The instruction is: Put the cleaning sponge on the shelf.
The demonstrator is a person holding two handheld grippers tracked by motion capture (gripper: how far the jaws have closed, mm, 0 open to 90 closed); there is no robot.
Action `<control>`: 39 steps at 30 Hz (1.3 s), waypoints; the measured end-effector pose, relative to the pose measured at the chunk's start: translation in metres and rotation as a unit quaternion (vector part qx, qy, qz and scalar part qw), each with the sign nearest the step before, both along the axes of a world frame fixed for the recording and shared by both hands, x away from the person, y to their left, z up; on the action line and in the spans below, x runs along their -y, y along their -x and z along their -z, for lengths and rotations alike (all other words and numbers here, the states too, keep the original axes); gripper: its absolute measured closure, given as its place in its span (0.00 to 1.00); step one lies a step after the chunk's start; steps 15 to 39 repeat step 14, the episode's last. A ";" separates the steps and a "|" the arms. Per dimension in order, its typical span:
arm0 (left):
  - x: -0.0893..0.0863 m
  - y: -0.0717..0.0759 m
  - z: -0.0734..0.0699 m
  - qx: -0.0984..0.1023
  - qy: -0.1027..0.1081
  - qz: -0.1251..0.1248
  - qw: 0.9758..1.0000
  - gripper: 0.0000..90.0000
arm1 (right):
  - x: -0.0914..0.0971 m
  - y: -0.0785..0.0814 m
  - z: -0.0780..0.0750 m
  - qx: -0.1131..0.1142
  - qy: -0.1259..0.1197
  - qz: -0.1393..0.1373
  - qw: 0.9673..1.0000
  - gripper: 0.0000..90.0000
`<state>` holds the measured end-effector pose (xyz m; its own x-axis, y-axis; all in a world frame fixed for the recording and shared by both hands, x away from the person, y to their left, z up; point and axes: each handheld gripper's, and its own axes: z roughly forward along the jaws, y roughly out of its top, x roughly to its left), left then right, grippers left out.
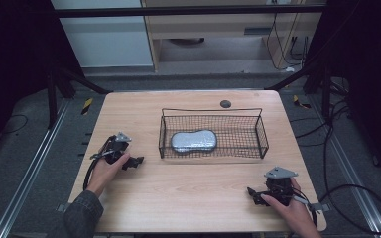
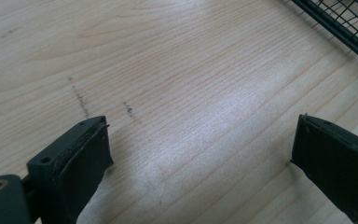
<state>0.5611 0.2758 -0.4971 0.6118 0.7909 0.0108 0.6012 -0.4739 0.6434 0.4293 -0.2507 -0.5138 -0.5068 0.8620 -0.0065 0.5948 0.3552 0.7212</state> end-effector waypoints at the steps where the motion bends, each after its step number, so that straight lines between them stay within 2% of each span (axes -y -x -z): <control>1: 0.000 0.000 0.001 0.001 0.001 -0.002 1.000 0.04 | 0.000 0.000 0.000 0.000 0.000 0.000 1.000 0.00; 6: 0.000 0.001 0.006 0.019 0.005 -0.006 1.000 0.00 | 0.000 0.000 0.000 0.000 0.000 -0.001 1.000 0.00; 10: -0.001 0.003 0.011 0.038 0.024 -0.019 0.999 0.00 | 0.000 0.000 0.000 0.000 -0.001 -0.001 1.000 0.00; 39: -0.001 0.003 0.011 0.038 0.023 -0.019 0.999 0.00 | 0.000 0.000 0.000 -0.001 0.000 -0.001 1.000 0.00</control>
